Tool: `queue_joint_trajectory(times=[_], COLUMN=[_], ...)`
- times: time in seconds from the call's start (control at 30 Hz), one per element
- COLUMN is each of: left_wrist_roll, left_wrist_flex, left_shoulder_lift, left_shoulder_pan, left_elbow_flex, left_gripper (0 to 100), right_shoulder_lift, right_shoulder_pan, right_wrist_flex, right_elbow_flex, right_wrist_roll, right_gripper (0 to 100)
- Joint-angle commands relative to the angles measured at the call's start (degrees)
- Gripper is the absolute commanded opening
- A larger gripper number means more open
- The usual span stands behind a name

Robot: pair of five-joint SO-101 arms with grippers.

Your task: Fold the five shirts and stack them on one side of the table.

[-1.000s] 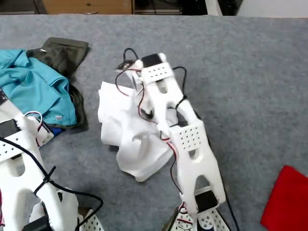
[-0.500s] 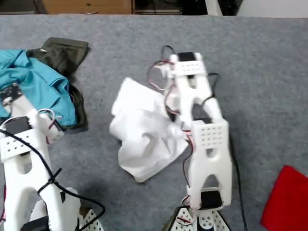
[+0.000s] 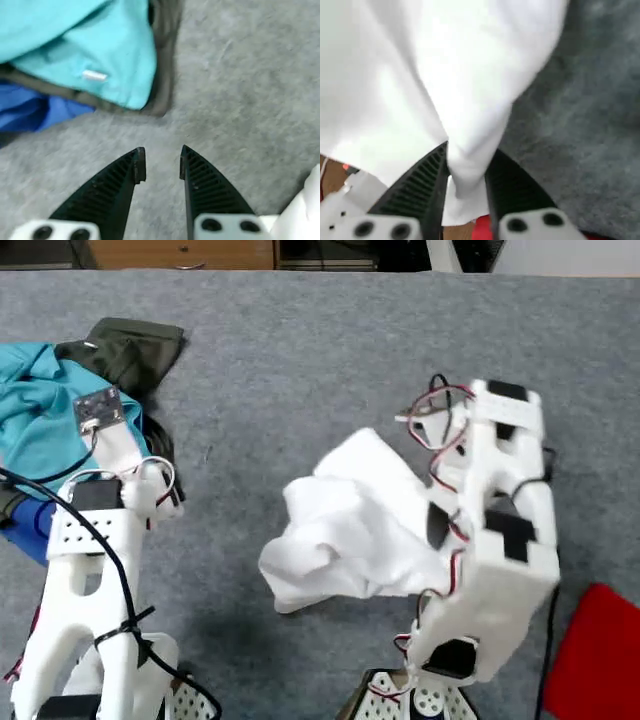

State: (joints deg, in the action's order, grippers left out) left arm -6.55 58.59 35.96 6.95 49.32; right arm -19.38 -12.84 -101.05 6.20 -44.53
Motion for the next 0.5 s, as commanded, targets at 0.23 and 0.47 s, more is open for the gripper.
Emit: queue_joint_trajectory(times=[0.23,0.47], left_wrist_roll=[-13.4,-14.8], left_wrist_flex=[-20.7,-26.8], left_shoulder_lift=[-6.8,-23.4], left_shoulder_pan=[-4.3,-9.8], left_elbow_flex=[3.7,-0.1], left_gripper=[13,12], right_shoulder_lift=[19.2,0.0], right_shoulder_pan=[2.8,14.7], right_wrist_flex=[-0.9,8.4], right_elbow_flex=[-7.5,-26.5], right_wrist_roll=[1.3,16.3], right_gripper=[26.6,20.7])
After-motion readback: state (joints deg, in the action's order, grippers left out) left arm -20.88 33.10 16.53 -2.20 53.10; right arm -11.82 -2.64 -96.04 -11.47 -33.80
